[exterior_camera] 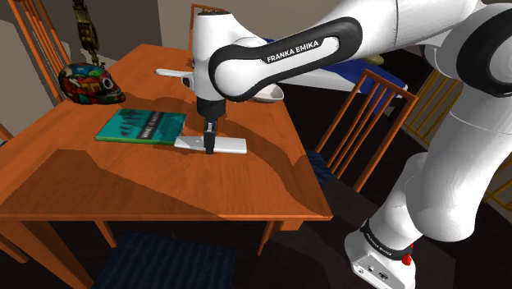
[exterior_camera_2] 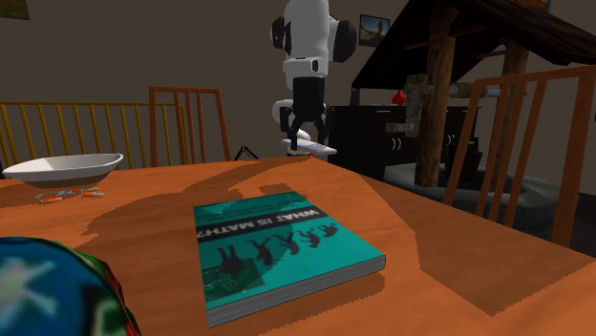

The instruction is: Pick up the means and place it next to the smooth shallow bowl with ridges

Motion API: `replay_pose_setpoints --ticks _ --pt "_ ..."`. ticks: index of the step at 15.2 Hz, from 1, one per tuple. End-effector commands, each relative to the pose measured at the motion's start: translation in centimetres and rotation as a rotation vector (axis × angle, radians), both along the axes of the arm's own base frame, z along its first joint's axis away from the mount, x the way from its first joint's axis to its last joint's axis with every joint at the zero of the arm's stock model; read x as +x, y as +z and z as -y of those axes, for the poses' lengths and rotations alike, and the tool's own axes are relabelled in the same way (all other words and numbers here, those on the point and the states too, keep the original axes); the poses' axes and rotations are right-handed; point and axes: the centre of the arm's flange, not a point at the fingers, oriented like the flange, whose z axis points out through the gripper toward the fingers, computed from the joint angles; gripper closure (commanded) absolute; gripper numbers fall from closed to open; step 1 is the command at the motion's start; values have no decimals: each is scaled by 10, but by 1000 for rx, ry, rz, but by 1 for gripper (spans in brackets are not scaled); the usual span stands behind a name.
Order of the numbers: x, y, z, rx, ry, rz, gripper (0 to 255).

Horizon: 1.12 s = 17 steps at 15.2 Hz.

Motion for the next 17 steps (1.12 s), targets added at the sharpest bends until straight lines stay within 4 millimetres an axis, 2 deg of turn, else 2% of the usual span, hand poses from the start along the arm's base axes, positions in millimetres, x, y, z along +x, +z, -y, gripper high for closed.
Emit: replay_pose_setpoints --ticks 1,7,17 --pt "1 11 -1 0 0 0 255" --pt "1 39 -1 0 0 0 255" --pt "67 40 114 0 0 0 255"
